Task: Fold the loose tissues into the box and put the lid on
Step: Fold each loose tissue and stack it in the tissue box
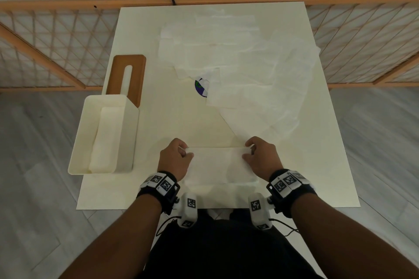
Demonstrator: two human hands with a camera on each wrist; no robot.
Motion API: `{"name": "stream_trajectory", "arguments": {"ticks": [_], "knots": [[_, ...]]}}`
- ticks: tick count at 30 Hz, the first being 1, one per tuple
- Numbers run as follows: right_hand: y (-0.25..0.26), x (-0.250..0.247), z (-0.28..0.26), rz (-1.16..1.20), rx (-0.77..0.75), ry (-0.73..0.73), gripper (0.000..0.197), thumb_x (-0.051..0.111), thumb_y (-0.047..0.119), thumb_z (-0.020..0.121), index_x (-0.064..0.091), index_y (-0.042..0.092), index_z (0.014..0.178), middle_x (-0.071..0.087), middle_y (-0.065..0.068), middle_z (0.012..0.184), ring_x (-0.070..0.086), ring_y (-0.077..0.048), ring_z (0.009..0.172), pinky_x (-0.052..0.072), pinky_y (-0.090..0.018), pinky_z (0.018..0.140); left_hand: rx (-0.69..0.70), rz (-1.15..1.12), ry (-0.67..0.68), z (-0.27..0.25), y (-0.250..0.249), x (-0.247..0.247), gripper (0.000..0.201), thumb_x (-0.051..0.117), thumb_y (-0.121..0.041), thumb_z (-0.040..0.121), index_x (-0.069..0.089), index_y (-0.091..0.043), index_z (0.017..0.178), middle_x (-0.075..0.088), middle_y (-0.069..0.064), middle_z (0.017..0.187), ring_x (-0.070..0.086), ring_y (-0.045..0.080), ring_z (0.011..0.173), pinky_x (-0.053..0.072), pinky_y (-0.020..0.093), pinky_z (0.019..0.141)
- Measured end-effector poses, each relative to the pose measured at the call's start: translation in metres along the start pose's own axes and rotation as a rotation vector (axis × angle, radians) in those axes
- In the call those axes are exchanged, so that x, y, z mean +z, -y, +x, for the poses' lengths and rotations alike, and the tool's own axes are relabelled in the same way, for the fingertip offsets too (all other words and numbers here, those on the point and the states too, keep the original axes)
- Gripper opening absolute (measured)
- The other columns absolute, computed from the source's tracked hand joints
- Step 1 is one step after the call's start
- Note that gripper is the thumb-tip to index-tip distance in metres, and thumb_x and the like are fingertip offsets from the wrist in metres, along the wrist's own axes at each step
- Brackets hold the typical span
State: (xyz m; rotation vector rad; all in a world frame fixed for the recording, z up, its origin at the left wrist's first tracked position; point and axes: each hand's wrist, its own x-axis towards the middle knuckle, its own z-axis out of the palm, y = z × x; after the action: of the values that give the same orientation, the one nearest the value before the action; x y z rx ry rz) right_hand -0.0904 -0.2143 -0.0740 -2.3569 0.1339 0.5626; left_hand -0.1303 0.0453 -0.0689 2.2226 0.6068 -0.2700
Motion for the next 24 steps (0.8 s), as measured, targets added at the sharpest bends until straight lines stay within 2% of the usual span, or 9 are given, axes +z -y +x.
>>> {"name": "stream_trajectory", "arguments": {"ticks": [3, 6, 9, 11, 14, 16, 18, 21, 24], "knots": [[0.001, -0.007, 0.006, -0.058, -0.076, -0.065, 0.023, 0.074, 0.022, 0.086, 0.067, 0.014, 0.107, 0.062, -0.001, 0.089, 0.054, -0.014, 0.077, 0.038, -0.019, 0.069, -0.029, -0.015, -0.02, 0.001, 0.001, -0.004, 0.022, 0.077, -0.02, 0.083, 0.06, -0.017, 0.097, 0.065, 0.001, 0.078, 0.062, 0.013, 0.074, 0.04, 0.013, 0.061], [-0.001, -0.02, 0.024, -0.143, -0.144, -0.147, 0.029, 0.07, 0.019, 0.088, 0.07, 0.01, 0.115, 0.062, -0.008, 0.114, 0.057, -0.022, 0.101, 0.039, -0.023, 0.089, -0.04, -0.024, -0.058, 0.003, -0.002, -0.013, 0.022, 0.075, -0.023, 0.085, 0.059, -0.019, 0.098, 0.065, 0.001, 0.079, 0.061, 0.013, 0.073, 0.041, 0.016, 0.061], [0.001, -0.03, 0.044, -0.278, -0.167, -0.067, 0.039, 0.069, 0.018, 0.088, 0.067, 0.014, 0.127, 0.058, -0.007, 0.134, 0.049, -0.028, 0.123, 0.042, -0.036, 0.105, -0.026, -0.016, -0.079, 0.002, -0.006, -0.022, 0.016, 0.072, -0.022, 0.088, 0.059, -0.02, 0.098, 0.064, 0.001, 0.078, 0.06, 0.012, 0.071, 0.04, 0.016, 0.061], [0.004, -0.032, 0.053, -0.382, -0.176, 0.019, 0.038, 0.069, 0.021, 0.088, 0.068, 0.018, 0.126, 0.057, -0.004, 0.136, 0.048, -0.028, 0.124, 0.043, -0.04, 0.105, -0.018, -0.017, -0.074, -0.001, -0.008, -0.025, 0.012, 0.07, -0.02, 0.089, 0.06, -0.02, 0.097, 0.064, 0.001, 0.077, 0.06, 0.012, 0.071, 0.04, 0.017, 0.061], [0.009, -0.033, 0.061, -0.467, -0.205, 0.019, 0.019, 0.065, 0.022, 0.089, 0.076, 0.02, 0.105, 0.062, -0.003, 0.122, 0.054, -0.03, 0.111, 0.049, -0.043, 0.094, -0.021, -0.03, -0.075, -0.007, -0.01, -0.028, 0.008, 0.068, -0.018, 0.089, 0.062, -0.02, 0.094, 0.064, 0.001, 0.076, 0.06, 0.011, 0.071, 0.041, 0.016, 0.062], [0.012, -0.034, 0.065, -0.456, -0.208, 0.007, 0.017, 0.062, 0.021, 0.09, 0.078, 0.019, 0.095, 0.065, -0.001, 0.113, 0.057, -0.031, 0.104, 0.052, -0.044, 0.089, -0.023, -0.039, -0.076, -0.009, -0.011, -0.029, 0.008, 0.069, -0.018, 0.089, 0.063, -0.02, 0.093, 0.064, 0.0, 0.075, 0.06, 0.011, 0.07, 0.041, 0.015, 0.062], [0.015, -0.039, 0.067, -0.391, -0.187, 0.016, 0.016, 0.062, 0.023, 0.09, 0.077, 0.02, 0.092, 0.068, 0.0, 0.11, 0.06, -0.03, 0.103, 0.051, -0.043, 0.091, -0.019, -0.049, -0.077, -0.008, -0.013, -0.03, 0.008, 0.07, -0.018, 0.088, 0.063, -0.02, 0.092, 0.063, -0.002, 0.072, 0.059, 0.009, 0.069, 0.04, 0.014, 0.063], [0.025, -0.056, 0.067, -0.269, -0.197, -0.003, 0.016, 0.063, 0.025, 0.092, 0.076, 0.018, 0.096, 0.071, -0.001, 0.115, 0.062, -0.026, 0.109, 0.047, -0.034, 0.098, -0.005, -0.074, -0.062, -0.007, -0.021, -0.031, 0.007, 0.07, -0.02, 0.088, 0.064, -0.02, 0.092, 0.062, -0.004, 0.071, 0.058, 0.007, 0.068, 0.039, 0.012, 0.062], [0.046, -0.087, 0.061, -0.205, -0.254, -0.03, 0.02, 0.062, 0.023, 0.095, 0.076, 0.012, 0.104, 0.071, -0.003, 0.121, 0.063, -0.021, 0.114, 0.038, -0.019, 0.095, 0.051, -0.098, -0.036, -0.003, -0.037, -0.03, 0.007, 0.07, -0.021, 0.088, 0.065, -0.02, 0.093, 0.062, -0.006, 0.073, 0.058, 0.007, 0.07, 0.04, 0.011, 0.064]]}}
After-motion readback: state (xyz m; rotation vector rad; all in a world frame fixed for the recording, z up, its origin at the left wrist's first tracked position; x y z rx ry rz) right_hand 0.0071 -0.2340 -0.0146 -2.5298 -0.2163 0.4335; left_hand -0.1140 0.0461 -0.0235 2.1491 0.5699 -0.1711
